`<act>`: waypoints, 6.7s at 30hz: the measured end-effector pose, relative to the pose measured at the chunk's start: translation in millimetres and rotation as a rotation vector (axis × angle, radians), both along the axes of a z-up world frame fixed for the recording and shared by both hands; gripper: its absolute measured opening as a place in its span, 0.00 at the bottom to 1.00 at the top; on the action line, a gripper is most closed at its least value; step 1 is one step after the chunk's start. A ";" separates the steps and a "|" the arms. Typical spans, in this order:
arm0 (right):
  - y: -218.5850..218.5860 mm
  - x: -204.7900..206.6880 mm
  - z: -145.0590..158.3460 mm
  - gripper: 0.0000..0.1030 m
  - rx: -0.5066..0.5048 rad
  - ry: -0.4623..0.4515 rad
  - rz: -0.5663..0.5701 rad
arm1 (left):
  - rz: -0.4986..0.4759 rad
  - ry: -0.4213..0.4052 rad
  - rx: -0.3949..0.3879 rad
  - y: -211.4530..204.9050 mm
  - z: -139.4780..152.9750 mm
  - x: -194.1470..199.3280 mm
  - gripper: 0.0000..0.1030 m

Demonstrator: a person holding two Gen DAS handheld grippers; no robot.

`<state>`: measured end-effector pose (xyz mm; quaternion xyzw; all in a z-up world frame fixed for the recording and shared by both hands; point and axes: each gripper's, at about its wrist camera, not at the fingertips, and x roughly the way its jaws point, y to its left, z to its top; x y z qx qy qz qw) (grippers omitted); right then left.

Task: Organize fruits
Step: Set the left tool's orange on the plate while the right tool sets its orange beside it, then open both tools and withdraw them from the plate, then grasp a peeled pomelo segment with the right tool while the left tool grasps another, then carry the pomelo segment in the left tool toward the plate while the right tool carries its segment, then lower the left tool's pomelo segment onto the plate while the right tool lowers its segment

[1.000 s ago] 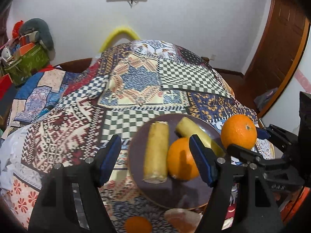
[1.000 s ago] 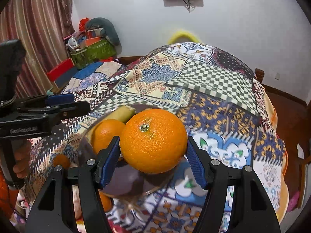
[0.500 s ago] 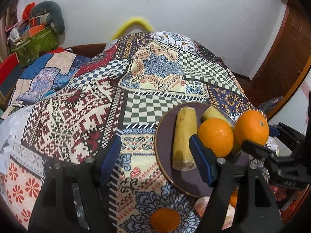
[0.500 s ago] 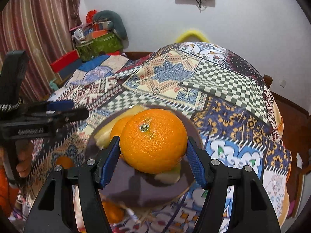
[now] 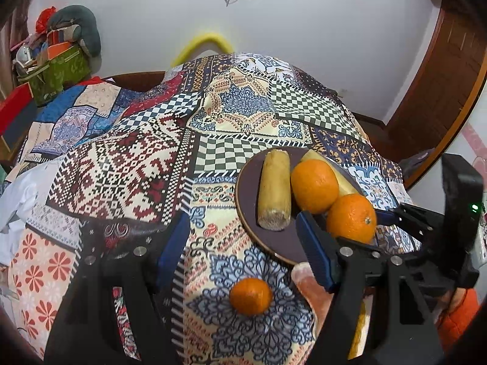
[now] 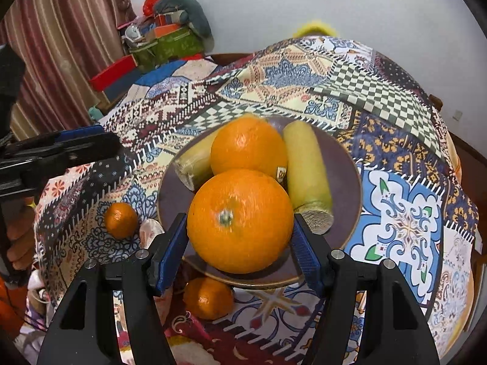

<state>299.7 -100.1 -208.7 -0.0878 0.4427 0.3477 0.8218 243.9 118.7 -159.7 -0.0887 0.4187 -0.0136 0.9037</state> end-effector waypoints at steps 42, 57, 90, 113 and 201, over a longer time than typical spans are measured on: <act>-37.2 -100.3 30.6 0.70 0.063 -0.018 -0.066 | -0.073 -0.009 0.037 -51.3 18.1 -113.5 0.70; -17.6 -124.6 0.1 0.75 -0.010 0.027 -0.020 | -0.053 0.064 0.027 -47.1 -10.0 -131.2 0.70; -102.9 -96.8 9.0 0.72 0.013 -0.045 -0.148 | -0.147 0.175 0.042 -113.5 -58.5 -50.3 0.62; -71.0 -88.4 -13.9 0.52 0.009 -0.004 -0.084 | -0.117 0.117 0.086 -91.0 -44.7 -74.8 0.39; -30.1 39.1 34.3 0.46 0.167 -0.118 -0.086 | -0.103 -0.073 0.059 -73.2 1.4 58.5 0.20</act>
